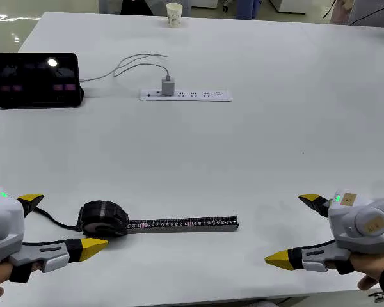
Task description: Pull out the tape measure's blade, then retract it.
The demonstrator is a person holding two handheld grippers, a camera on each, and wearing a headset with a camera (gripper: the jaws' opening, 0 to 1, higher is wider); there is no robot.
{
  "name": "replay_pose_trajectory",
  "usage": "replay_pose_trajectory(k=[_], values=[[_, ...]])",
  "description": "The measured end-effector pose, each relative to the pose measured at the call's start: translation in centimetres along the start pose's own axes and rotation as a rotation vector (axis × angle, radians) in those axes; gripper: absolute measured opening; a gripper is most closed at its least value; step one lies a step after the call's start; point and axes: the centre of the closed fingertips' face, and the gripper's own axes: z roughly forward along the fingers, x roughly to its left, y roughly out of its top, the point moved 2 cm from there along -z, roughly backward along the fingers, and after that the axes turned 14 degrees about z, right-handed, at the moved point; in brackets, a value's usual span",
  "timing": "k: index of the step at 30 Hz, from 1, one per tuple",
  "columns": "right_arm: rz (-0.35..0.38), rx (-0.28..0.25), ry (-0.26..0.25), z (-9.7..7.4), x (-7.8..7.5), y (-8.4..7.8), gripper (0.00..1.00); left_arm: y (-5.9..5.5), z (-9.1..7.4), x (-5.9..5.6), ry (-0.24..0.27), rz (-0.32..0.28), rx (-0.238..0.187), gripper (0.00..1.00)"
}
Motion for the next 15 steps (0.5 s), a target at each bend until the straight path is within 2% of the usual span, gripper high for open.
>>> replay_pose_trajectory(k=[4, 7, 15], values=[[-0.034, 0.019, 0.01, 0.4, -0.2, 0.6, 0.99, 0.3, 0.3, -0.4, -0.001, -0.006, 0.001, 0.99], [-0.048, 0.021, 0.024, 0.6, -0.3, 1.2, 0.99, 0.6, 0.5, -0.4, 0.013, -0.046, -0.007, 0.99], [-0.096, 0.061, 0.047, 1.6, -0.6, 1.8, 0.99, 0.5, 1.4, -0.6, 0.056, -0.072, 0.019, 0.99]])
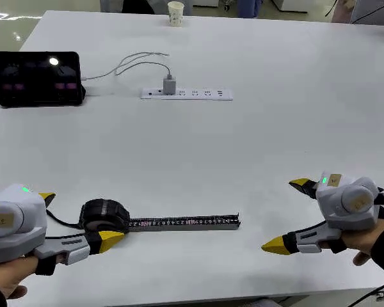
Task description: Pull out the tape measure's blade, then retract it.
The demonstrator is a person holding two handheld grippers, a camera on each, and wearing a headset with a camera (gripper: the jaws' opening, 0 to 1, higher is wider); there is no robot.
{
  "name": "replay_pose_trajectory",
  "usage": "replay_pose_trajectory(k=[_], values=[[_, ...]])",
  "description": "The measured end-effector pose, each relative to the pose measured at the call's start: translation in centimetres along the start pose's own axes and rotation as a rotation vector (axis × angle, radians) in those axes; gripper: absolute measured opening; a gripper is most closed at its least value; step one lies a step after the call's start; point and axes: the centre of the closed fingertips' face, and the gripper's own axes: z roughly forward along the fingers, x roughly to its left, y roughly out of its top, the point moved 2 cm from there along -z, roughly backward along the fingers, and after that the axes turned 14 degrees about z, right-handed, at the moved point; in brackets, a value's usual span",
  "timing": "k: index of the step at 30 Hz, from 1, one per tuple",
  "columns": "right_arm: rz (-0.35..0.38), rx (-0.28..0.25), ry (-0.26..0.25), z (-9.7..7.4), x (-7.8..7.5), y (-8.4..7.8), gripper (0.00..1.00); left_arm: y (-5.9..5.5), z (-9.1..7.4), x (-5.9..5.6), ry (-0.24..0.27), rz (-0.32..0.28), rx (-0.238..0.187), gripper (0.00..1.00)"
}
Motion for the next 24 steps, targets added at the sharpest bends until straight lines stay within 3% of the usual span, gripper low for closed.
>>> replay_pose_trajectory(k=[4, 6, 8, 12, 16, 18, 24], values=[[-0.026, 0.018, 0.013, 0.6, -0.2, 0.3, 0.99, -0.5, 0.6, -0.5, 0.02, -0.009, 0.013, 0.99], [-0.087, 0.027, 0.028, 0.7, 0.0, 0.7, 0.99, -0.6, 0.8, -0.8, 0.025, -0.014, 0.019, 0.99], [-0.103, 0.037, 0.041, 1.0, 0.3, 1.0, 0.99, -0.7, 1.0, -0.9, 0.04, -0.019, 0.022, 0.99], [-0.127, 0.056, 0.059, 1.7, 0.5, 1.7, 0.99, -0.8, 1.5, -1.0, 0.066, -0.072, 0.015, 0.99], [-0.143, 0.06, 0.077, 2.3, 0.8, 2.3, 0.99, -0.5, 1.9, -0.7, 0.105, -0.083, 0.005, 0.99], [-0.163, 0.055, 0.094, 2.6, 1.1, 2.6, 0.99, -0.4, 2.0, -0.3, 0.135, -0.054, -0.001, 0.99], [-0.198, 0.086, 0.124, 3.9, 1.4, 2.6, 0.99, 0.0, 2.2, 0.3, 0.174, -0.068, -0.013, 0.99]])
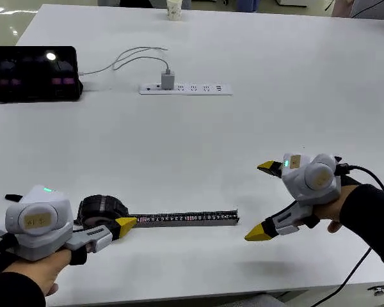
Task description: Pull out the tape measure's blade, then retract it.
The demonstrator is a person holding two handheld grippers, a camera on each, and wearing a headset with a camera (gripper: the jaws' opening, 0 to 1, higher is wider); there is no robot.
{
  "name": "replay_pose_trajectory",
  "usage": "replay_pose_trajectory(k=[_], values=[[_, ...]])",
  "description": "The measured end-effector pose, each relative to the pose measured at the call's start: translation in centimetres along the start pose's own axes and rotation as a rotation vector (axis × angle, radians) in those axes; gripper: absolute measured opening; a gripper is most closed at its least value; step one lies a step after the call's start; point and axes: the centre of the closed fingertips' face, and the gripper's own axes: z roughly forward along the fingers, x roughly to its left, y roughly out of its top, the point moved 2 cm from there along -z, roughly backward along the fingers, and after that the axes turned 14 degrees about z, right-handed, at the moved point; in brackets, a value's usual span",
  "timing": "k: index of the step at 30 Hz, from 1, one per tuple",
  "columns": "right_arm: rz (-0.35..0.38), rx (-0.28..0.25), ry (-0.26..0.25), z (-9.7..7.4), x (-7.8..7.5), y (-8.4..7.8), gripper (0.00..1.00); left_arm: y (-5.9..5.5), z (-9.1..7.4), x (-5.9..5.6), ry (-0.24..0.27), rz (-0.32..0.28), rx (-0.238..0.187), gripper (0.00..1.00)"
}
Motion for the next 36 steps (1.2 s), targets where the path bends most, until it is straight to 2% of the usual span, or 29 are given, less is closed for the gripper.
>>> replay_pose_trajectory(k=[2, 8, 10, 13, 15, 18, 19, 20, 23, 26, 32, 36], values=[[-0.01, 0.009, 0.008, 0.4, 0.0, 0.1, 0.99, 0.2, 0.1, 0.0, 0.011, -0.028, -0.016, 0.99], [-0.031, 0.047, 0.031, 1.4, 0.1, -0.1, 0.99, 0.0, 0.7, -0.1, 0.056, -0.039, -0.023, 0.99], [-0.042, 0.065, 0.038, 1.7, 0.1, -0.3, 0.99, 0.0, 0.9, -0.2, 0.063, -0.067, -0.022, 0.99], [-0.049, 0.087, 0.047, 2.2, 0.0, -0.5, 0.98, -0.4, 1.5, -0.3, 0.068, -0.136, 0.001, 0.99], [-0.056, 0.097, 0.054, 2.5, 0.1, -0.6, 0.97, -0.3, 1.9, 0.0, 0.086, -0.136, -0.005, 0.99], [-0.065, 0.109, 0.064, 2.8, 0.0, -0.7, 0.96, -0.4, 2.1, -0.3, 0.099, -0.125, -0.007, 0.99], [-0.067, 0.112, 0.067, 2.9, 0.1, -0.7, 0.95, -0.3, 2.1, -0.3, 0.11, -0.082, -0.016, 0.99], [-0.069, 0.115, 0.071, 3.0, 0.1, -0.7, 0.94, -0.4, 2.3, -0.4, 0.112, -0.076, -0.011, 0.99], [-0.085, 0.128, 0.08, 3.2, 0.1, -0.9, 0.91, -0.6, 2.6, -0.7, 0.113, -0.097, -0.006, 0.99], [-0.101, 0.141, 0.088, 3.4, 0.1, -1.2, 0.85, -1.0, 2.9, -0.8, 0.124, -0.13, 0.0, 0.99], [-0.107, 0.152, 0.109, 3.7, 0.4, -1.4, 0.68, -1.2, 2.8, -0.8, 0.14, -0.102, -0.011, 0.99], [-0.13, 0.155, 0.121, 3.9, 0.6, -1.4, 0.57, -1.9, 3.0, -0.9, 0.139, -0.088, 0.002, 0.99]])
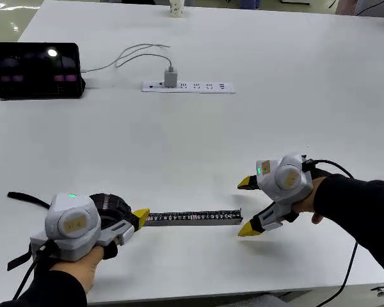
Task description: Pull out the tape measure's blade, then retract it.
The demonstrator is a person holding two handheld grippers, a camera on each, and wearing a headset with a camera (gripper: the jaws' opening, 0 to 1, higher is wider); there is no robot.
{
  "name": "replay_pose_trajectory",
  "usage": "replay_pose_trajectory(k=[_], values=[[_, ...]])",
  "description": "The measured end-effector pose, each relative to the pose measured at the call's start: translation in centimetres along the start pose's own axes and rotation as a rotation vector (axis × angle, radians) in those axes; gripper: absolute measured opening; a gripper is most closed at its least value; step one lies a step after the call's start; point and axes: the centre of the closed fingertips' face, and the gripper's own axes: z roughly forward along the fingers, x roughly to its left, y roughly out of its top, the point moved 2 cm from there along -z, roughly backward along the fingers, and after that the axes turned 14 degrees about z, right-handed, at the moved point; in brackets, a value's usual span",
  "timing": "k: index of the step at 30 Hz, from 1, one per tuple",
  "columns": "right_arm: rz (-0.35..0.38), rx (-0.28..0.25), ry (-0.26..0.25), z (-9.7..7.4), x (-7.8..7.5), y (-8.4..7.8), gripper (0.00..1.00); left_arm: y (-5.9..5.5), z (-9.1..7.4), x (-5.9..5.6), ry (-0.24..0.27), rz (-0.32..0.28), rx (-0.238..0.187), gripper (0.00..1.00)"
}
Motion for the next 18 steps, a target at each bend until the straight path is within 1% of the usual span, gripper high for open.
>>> replay_pose_trajectory(k=[4, 7, 12, 15, 18], values=[[-0.014, 0.011, 0.018, 0.22, 0.3, -0.1, 0.44, 0.06, -0.06, 0.15, 0.011, 0.006, -0.009, 0.99], [-0.025, 0.027, 0.027, 0.48, 0.48, -0.36, 0.37, 0.21, -0.06, 0.52, 0.026, -0.012, -0.019, 0.97], [-0.029, 0.038, 0.037, 0.67, 0.73, -0.37, 0.28, 0.18, -0.06, 0.69, 0.031, -0.02, -0.027, 0.95], [-0.043, 0.049, 0.036, 0.82, 0.76, -0.47, 0.2, 0.09, -0.04, 0.69, 0.031, -0.016, -0.025, 0.94], [-0.04, 0.055, 0.041, 0.94, 0.78, -0.65, 0.19, 0.02, -0.02, 0.67, 0.031, -0.013, -0.024, 0.93]])
